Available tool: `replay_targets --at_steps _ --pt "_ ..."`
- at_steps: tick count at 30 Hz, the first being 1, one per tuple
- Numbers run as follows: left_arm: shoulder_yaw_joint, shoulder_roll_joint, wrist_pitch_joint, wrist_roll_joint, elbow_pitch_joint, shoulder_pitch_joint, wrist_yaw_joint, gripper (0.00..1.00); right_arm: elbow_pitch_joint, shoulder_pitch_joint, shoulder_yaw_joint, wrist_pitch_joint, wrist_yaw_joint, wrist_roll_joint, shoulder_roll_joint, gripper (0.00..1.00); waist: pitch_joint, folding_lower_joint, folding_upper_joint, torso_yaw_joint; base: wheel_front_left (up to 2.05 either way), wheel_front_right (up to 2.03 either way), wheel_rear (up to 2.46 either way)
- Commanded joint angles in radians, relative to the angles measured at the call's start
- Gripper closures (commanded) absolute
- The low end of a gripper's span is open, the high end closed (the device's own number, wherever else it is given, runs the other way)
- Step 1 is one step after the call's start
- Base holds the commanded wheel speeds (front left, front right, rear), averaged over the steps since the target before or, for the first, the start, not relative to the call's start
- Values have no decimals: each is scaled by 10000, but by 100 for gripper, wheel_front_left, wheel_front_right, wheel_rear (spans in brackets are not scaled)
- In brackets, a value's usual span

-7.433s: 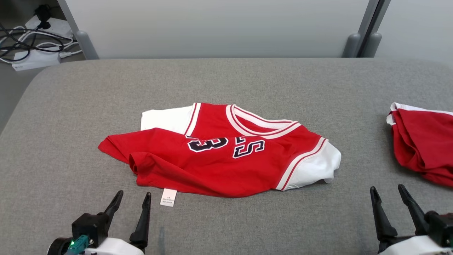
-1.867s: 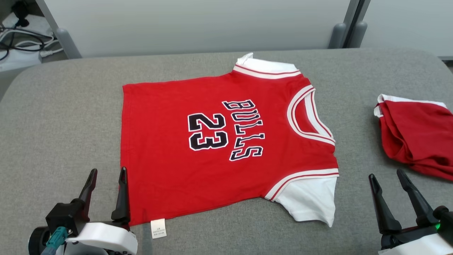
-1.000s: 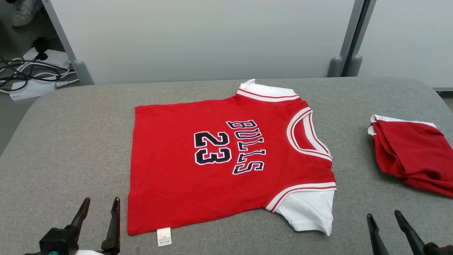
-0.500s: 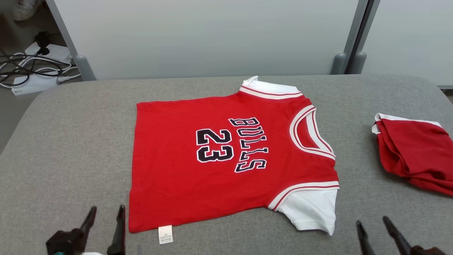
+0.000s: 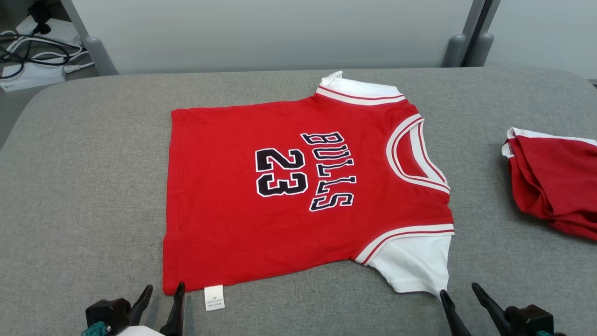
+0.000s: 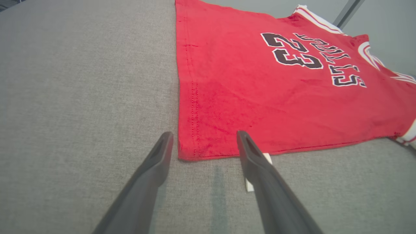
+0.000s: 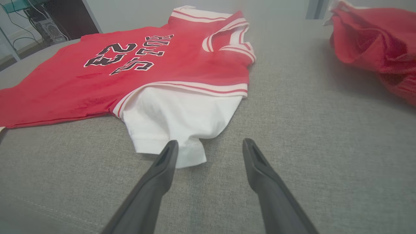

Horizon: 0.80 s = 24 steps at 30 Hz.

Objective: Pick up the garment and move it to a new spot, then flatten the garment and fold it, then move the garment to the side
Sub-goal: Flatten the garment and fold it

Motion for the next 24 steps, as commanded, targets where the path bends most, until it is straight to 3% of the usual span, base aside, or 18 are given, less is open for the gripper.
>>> replay_targets --at_steps 1,17,18,19,20,21,22,24 --pt "348 166 -155 -127 25 -590 -95 0 -33 -384 329 -139 -2 26 -196 0 104 0 0 -39 0 0 0" --pt "336 -210 -234 -566 2179 -1716 -1041 3 998 -1443 1392 -139 -2 566 -248 0 662 0 0 -76 0 0 0" --pt "316 -214 -188 -588 2282 -1775 -1094 41 1044 -1464 1421 -139 -2 598 -251 15 665 0 0 -73 0 0 0" --pt "298 -223 -129 -624 2369 -1827 -1163 60 1084 -1487 1446 -139 -2 627 -252 51 681 0 0 -77 0 0 0" --pt "260 -230 -61 -653 2451 -1872 -1252 100 1115 -1510 1471 -139 -2 645 -259 72 691 0 0 -81 0 0 0" --pt "260 -230 -61 -653 2451 -1872 -1252 100 1115 -1510 1471 -139 -2 645 -259 72 691 0 0 -81 0 0 0" --pt "238 -234 -44 -662 2523 -1917 -1308 100 1150 -1527 1493 -139 -2 679 -264 100 702 0 0 -84 0 0 0" --pt "215 -261 -67 -674 2652 -1997 -1376 100 1183 -1552 1530 -139 -2 754 -290 100 727 0 0 -94 0 0 0"
